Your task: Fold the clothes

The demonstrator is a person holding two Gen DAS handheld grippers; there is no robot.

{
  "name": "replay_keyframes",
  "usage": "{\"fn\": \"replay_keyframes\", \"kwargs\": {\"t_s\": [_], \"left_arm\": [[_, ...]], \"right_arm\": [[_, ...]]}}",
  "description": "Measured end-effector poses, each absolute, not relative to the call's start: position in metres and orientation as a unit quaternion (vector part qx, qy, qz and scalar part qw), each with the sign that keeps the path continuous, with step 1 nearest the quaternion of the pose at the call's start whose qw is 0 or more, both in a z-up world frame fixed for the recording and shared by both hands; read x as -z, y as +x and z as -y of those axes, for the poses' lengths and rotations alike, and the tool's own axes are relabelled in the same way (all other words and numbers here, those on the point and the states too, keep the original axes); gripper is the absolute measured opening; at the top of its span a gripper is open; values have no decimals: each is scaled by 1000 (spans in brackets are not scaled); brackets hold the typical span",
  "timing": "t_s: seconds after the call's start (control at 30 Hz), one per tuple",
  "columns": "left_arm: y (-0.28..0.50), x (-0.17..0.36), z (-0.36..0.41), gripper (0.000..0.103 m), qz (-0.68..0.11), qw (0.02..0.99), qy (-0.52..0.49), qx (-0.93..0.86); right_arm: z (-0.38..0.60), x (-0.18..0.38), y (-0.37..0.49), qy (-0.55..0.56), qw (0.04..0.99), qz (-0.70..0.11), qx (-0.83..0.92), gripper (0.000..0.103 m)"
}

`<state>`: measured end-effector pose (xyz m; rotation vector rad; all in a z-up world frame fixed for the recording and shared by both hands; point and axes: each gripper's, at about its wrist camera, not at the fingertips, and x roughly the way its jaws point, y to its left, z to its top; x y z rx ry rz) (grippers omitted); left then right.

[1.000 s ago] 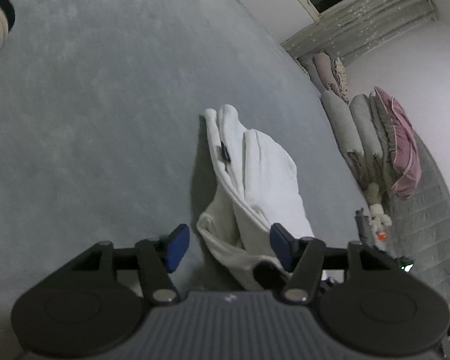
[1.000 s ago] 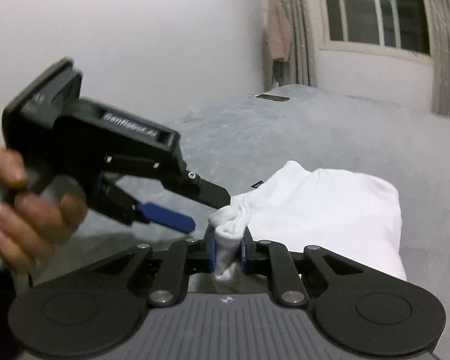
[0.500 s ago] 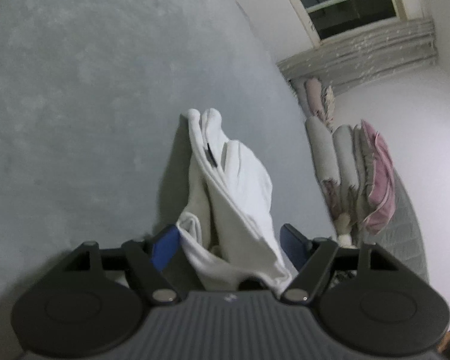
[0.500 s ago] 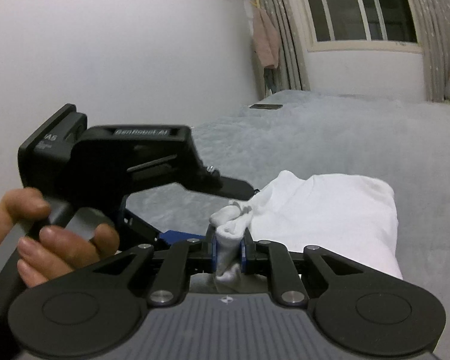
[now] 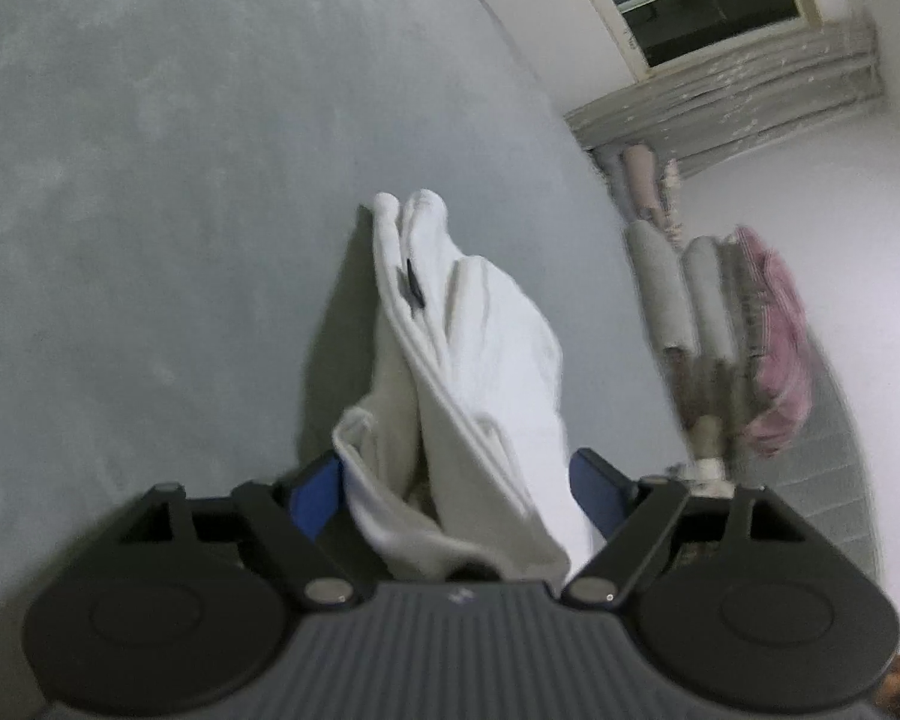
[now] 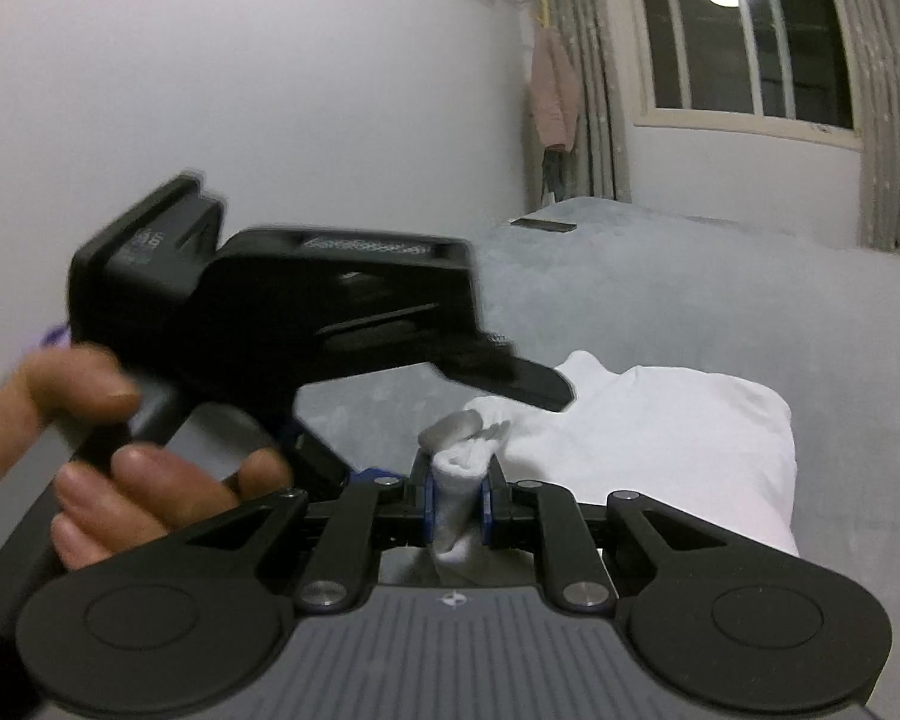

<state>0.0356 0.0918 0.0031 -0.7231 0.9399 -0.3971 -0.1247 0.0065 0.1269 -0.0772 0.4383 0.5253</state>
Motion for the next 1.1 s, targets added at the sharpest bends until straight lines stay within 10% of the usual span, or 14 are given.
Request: {"fn": "replay_keyframes", "kwargs": {"t_s": [0.3,0.57,0.8,1.1], "left_arm": [[41,-13,-58,26,-435,860,-200,178],[32,-22,-44,24,-422,873,-168,178],[27,-19,-48,24,-421,876,-162,172],[22,-13,-54,25,-419,878,-153,170]], "right_arm": [[-24,-113,-124,-104,931,-223,-268,14],[-23,-110,-128,-131,921,-230,-286,19],[65,-143,-115,30,931,-243,-270,55],[160,-103,-48,299,865,-366,-165,57]]}}
